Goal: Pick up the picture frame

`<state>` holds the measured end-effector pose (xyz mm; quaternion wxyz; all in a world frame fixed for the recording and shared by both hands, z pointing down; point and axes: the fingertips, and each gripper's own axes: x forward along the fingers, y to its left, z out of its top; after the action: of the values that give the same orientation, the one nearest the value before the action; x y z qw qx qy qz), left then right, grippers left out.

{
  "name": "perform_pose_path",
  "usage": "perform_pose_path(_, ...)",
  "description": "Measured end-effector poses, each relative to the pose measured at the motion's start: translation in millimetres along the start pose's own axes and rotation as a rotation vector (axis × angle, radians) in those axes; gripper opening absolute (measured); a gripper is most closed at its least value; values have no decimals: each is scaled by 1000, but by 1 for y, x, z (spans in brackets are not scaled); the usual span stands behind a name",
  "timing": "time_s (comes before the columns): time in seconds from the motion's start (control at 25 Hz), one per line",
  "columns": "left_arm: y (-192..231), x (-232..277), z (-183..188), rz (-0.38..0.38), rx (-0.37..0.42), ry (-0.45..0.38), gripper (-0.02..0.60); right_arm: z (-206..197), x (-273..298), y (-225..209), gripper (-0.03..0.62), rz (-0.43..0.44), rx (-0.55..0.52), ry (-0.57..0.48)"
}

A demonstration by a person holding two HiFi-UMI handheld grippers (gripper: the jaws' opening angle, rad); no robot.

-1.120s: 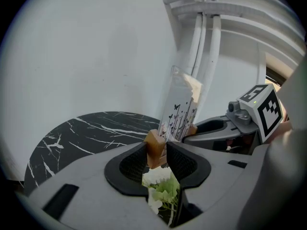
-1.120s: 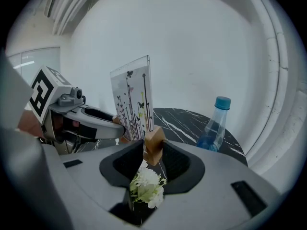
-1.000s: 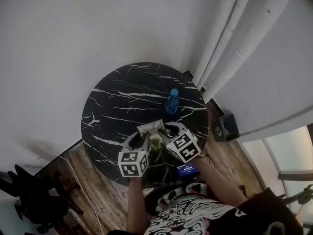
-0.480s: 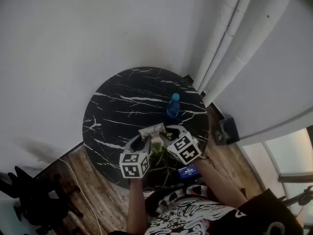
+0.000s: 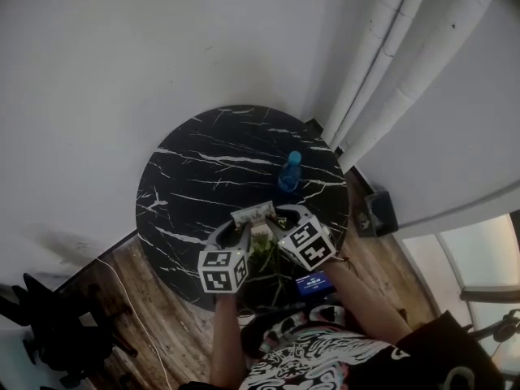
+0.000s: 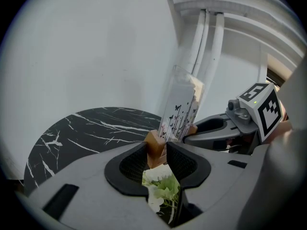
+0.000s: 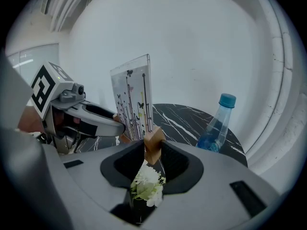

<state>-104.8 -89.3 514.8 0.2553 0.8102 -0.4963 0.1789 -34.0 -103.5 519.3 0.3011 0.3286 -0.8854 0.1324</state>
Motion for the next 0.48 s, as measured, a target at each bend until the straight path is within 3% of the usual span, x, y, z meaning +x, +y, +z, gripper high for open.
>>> perform_pose_path(0.48,4,5,-5,-6,-13,12,133,-3,6,-2,112,11,7,8)
